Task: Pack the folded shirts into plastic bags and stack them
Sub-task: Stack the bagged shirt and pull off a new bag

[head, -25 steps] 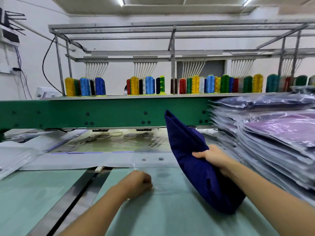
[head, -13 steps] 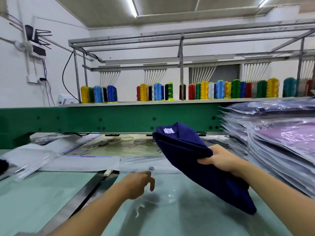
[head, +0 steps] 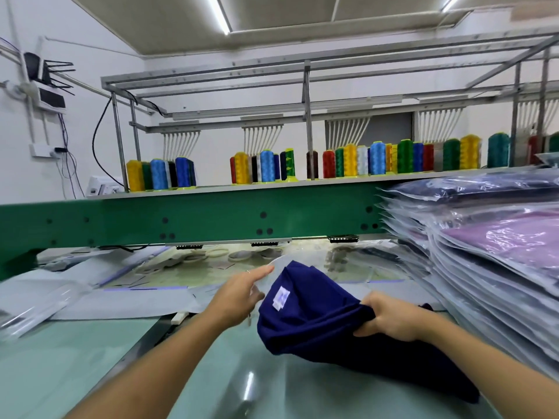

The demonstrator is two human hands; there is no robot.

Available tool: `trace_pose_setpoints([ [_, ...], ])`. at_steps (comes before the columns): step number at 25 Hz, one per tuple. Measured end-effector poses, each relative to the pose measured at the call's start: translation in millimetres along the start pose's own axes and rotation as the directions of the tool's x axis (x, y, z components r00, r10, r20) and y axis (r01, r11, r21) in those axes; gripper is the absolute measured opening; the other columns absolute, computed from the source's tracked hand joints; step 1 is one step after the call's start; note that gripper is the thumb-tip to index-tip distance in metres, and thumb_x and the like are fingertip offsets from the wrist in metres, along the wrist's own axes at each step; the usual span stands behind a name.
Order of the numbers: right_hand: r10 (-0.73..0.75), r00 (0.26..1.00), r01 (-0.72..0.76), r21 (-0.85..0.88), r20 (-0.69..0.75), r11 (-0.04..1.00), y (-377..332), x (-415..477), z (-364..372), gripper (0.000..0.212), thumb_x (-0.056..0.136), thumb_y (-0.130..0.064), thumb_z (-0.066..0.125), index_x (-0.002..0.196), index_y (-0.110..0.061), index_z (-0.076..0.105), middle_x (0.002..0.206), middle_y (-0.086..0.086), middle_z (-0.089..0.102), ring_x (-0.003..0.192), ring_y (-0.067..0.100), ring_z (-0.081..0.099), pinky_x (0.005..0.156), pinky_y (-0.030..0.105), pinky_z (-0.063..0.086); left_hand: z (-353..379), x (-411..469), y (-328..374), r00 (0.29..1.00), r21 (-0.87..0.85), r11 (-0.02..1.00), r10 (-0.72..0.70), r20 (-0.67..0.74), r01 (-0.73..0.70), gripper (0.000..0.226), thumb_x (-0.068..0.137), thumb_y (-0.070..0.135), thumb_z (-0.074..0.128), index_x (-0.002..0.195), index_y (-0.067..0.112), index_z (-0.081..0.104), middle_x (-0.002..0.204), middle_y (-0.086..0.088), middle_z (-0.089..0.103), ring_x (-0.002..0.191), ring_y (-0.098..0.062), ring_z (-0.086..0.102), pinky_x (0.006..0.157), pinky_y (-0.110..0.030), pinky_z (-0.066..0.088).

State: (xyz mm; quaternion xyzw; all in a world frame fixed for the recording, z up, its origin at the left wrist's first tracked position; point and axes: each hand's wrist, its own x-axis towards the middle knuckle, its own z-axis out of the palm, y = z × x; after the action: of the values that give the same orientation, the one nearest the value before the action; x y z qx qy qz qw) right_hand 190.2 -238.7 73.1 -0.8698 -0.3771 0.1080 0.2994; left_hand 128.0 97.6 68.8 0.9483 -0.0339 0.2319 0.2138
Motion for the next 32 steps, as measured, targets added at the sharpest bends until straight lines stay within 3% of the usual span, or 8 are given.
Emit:
trace_pose_setpoints([
  [3, 0.03, 1.0, -0.03, -0.025, -0.006, 0.999, 4.2, 2.3, -0.2, 0.022, 0.084, -0.021, 0.073, 0.068, -0.015, 0.059, 0.067, -0.008, 0.056, 0.063, 0.007, 0.052, 0.065, 0.028, 0.04, -4.7, 0.7, 13.0, 0.991, 0.105, 0.986, 0.133, -0.029, -0.13, 0.073, 0.094, 0.007, 0.064, 0.15, 0.045, 0.041, 0.132, 0.023, 0.061, 0.096, -0.001, 0.06, 0.096, -0.027, 0.049],
  [6, 0.073, 0.996, -0.075, -0.032, -0.059, 0.997, 4.7, 5.1, -3.0, 0.018, 0.082, -0.023, 0.072, 0.07, -0.013, 0.062, 0.068, -0.008, 0.062, 0.065, 0.009, 0.058, 0.067, 0.029, 0.043, -7.0, 1.5, 24.8, 0.971, 0.181, 0.954, 0.24, 0.018, -0.239, 0.072, 0.091, -0.003, 0.056, 0.149, 0.039, 0.047, 0.142, 0.017, 0.057, 0.108, -0.009, 0.057, 0.098, -0.028, 0.047],
  [12, 0.187, 0.968, -0.226, -0.259, -0.167, 0.939, -6.3, 12.7, -5.4, 0.014, 0.077, -0.034, 0.073, 0.072, -0.025, 0.062, 0.083, -0.005, 0.07, 0.086, 0.02, 0.066, 0.082, 0.036, 0.051, -2.9, 3.0, 52.1, 0.963, 0.163, 0.957, 0.214, 0.161, -0.24, 0.076, 0.085, -0.009, 0.041, 0.141, 0.039, 0.055, 0.112, 0.01, 0.051, 0.118, -0.012, 0.045, 0.097, -0.028, 0.042],
  [17, 0.136, 0.961, -0.232, -0.435, -0.24, 0.87, -38.6, 21.1, -1.2, 0.016, 0.08, -0.035, 0.07, 0.08, -0.025, 0.057, 0.091, 0.0, 0.065, 0.09, 0.026, 0.063, 0.065, 0.034, 0.041, 7.5, 7.9, 95.3, 0.969, 0.173, 0.961, 0.19, 0.158, -0.217, 0.069, 0.088, 0.002, 0.04, 0.142, 0.044, 0.05, 0.12, -0.005, 0.059, 0.116, -0.027, 0.053, 0.095, -0.042, 0.047],
  [20, 0.093, 0.959, -0.217, -0.483, -0.268, 0.848, -55.4, 27.0, 16.6, 0.022, 0.082, -0.038, 0.068, 0.09, -0.023, 0.056, 0.099, 0.004, 0.064, 0.097, 0.03, 0.061, 0.068, 0.035, 0.04, 17.0, 18.3, 122.9, 0.995, 0.311, 0.945, 0.102, 0.006, -0.099, 0.066, 0.088, 0.009, 0.044, 0.143, 0.045, 0.042, 0.112, -0.008, 0.063, 0.106, -0.032, 0.059, 0.074, -0.036, 0.044],
  [24, 0.08, 0.955, -0.212, -0.473, -0.284, 0.855, -62.3, 34.6, 43.8, 0.02, 0.082, -0.036, 0.063, 0.091, -0.02, 0.054, 0.099, 0.005, 0.062, 0.097, 0.031, 0.062, 0.069, 0.035, 0.042, 16.6, 37.4, 138.5, 0.994, 0.482, 0.87, -0.101, -0.033, 0.104, 0.03, 0.091, 0.003, 0.051, 0.115, 0.016, 0.064, 0.117, -0.011, 0.067, 0.109, -0.035, 0.064, 0.076, -0.037, 0.045],
  [28, 0.148, 0.943, -0.255, -0.363, -0.297, 0.896, -63.6, 42.1, 49.9, 0.036, 0.081, -0.033, 0.063, 0.114, -0.02, 0.056, 0.113, 0.009, 0.064, 0.103, 0.031, 0.062, 0.075, 0.037, 0.047, 21.1, 34.6, 145.9, 0.985, 0.222, 0.96, 0.166, 0.047, -0.173, 0.029, 0.098, 0.012, 0.055, 0.122, 0.017, 0.072, 0.122, -0.007, 0.071, 0.112, -0.03, 0.064, 0.093, -0.039, 0.052],
  [32, 0.151, 0.946, -0.197, -0.14, -0.285, 0.97, -53.6, 45.6, 43.3, 0.032, 0.089, -0.01, 0.062, 0.122, -0.008, 0.061, 0.126, 0.018, 0.061, 0.113, 0.028, 0.058, 0.093, 0.035, 0.046, 19.7, 10.1, 153.2, 0.87, 0.069, 0.868, 0.486, 0.084, -0.491, 0.028, 0.099, 0.016, 0.059, 0.123, 0.017, 0.073, 0.11, -0.01, 0.074, 0.104, -0.026, 0.064, 0.09, -0.035, 0.049],
])
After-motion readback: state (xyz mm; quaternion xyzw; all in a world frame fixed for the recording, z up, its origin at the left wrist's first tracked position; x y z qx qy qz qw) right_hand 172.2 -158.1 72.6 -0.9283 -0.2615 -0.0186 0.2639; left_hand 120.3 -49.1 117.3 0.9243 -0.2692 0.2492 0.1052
